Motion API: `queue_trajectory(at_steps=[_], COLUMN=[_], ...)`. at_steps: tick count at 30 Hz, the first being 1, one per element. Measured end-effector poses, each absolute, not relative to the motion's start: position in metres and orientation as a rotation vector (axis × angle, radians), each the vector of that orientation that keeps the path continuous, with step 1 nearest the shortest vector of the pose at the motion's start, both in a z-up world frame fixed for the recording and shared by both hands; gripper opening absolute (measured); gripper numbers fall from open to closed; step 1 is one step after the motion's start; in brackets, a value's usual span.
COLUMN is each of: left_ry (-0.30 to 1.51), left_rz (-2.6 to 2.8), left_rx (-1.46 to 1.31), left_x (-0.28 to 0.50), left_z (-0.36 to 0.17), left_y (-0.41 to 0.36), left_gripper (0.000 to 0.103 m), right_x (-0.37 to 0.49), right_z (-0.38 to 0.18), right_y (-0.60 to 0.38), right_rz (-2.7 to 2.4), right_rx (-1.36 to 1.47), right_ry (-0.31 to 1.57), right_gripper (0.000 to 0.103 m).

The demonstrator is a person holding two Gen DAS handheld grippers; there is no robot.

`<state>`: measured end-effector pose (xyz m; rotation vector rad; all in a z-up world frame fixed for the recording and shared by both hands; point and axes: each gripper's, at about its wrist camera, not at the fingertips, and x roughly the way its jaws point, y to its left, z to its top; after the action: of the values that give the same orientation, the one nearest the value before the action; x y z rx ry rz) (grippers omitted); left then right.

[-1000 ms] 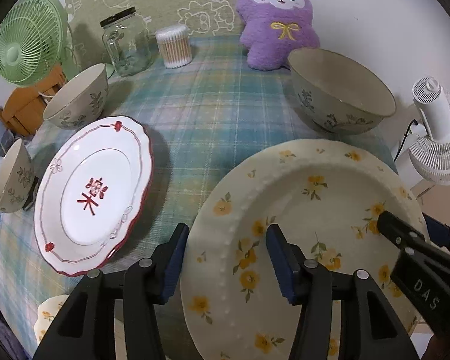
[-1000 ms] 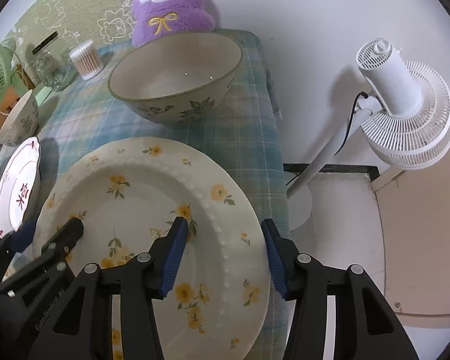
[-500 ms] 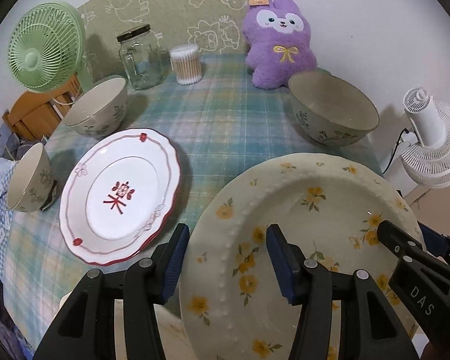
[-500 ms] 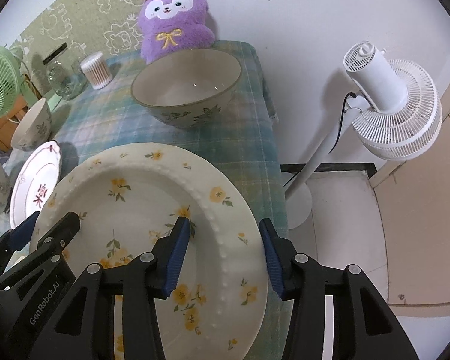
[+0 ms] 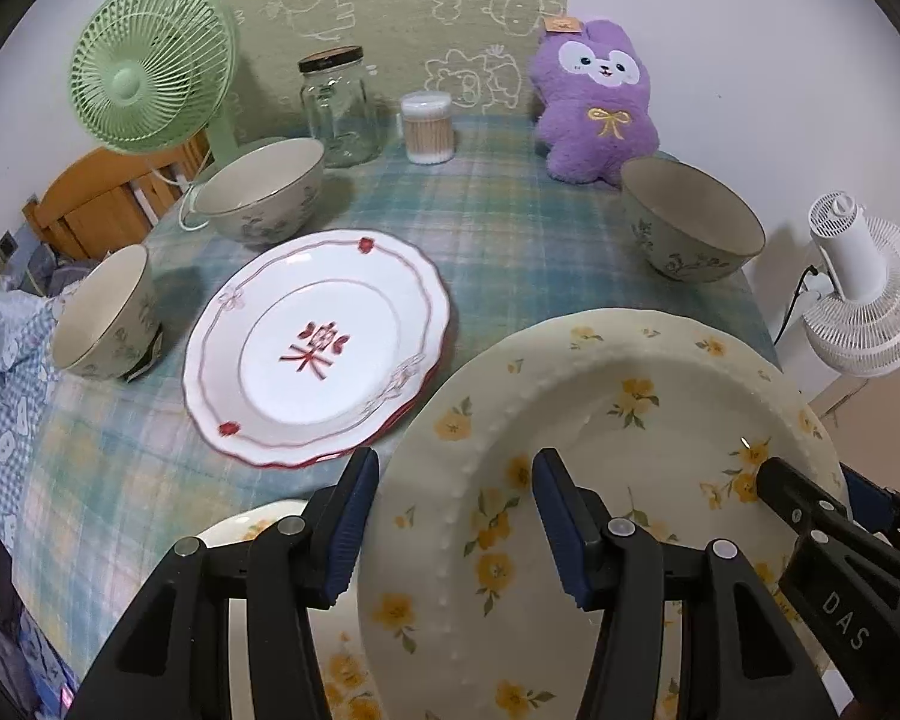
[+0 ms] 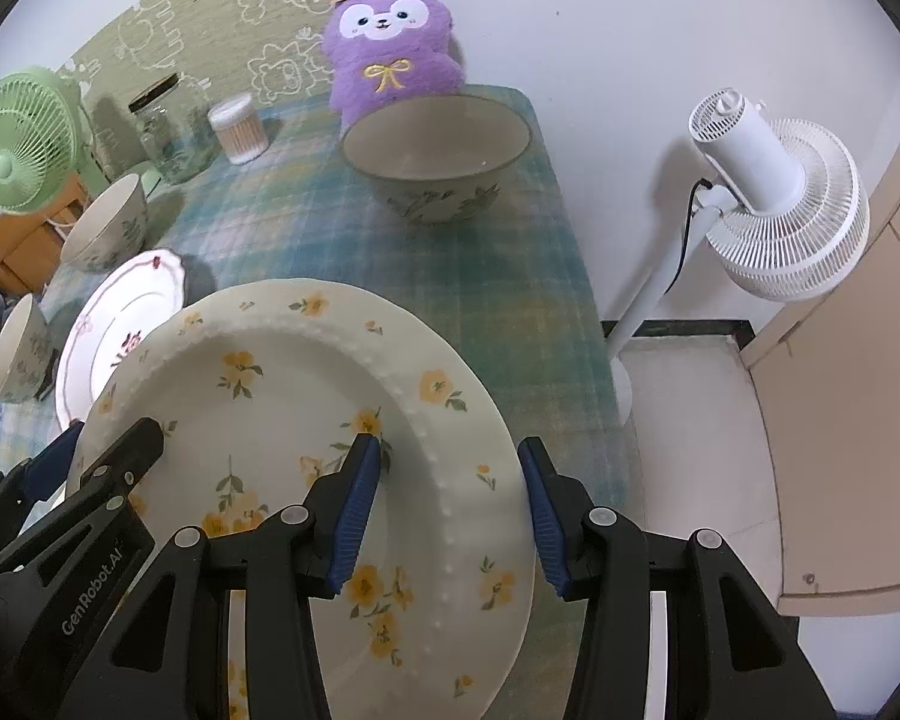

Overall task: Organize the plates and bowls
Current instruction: 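Lower the held plate onto the other yellow-flower plate with both grippers, then open both grippers and withdraw them from the stacked plates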

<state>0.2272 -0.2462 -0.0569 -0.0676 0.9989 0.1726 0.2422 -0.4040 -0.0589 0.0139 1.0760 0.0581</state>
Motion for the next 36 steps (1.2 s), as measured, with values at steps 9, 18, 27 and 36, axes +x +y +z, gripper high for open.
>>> queue_trajectory(at_steps=[9, 18, 27, 36], left_ry=[0.995, 1.016, 1.041, 1.046], left_rz=[0.161, 0.152, 0.118, 0.112], left_rx=[-0.065, -0.059, -0.060, -0.051], left_x=[0.195, 0.167, 0.142, 0.131], left_z=[-0.054, -0.062, -0.073, -0.077], left_y=[-0.223, -0.201, -0.183, -0.167], left_gripper=[0.054, 0.054, 0.054, 0.054], right_x=[0.210, 0.179, 0.152, 0.137], right_z=[-0.055, -0.058, -0.067, -0.072], right_y=[-0.381, -0.355, -0.337, -0.319], right_rz=[0.050, 0.046, 0.015, 0.001], right_rx=[0.016, 0.012, 0.014, 0.019], right_ry=[1.077, 1.081, 1.093, 1.099], right_gripper=[0.051, 0.051, 0.051, 0.051])
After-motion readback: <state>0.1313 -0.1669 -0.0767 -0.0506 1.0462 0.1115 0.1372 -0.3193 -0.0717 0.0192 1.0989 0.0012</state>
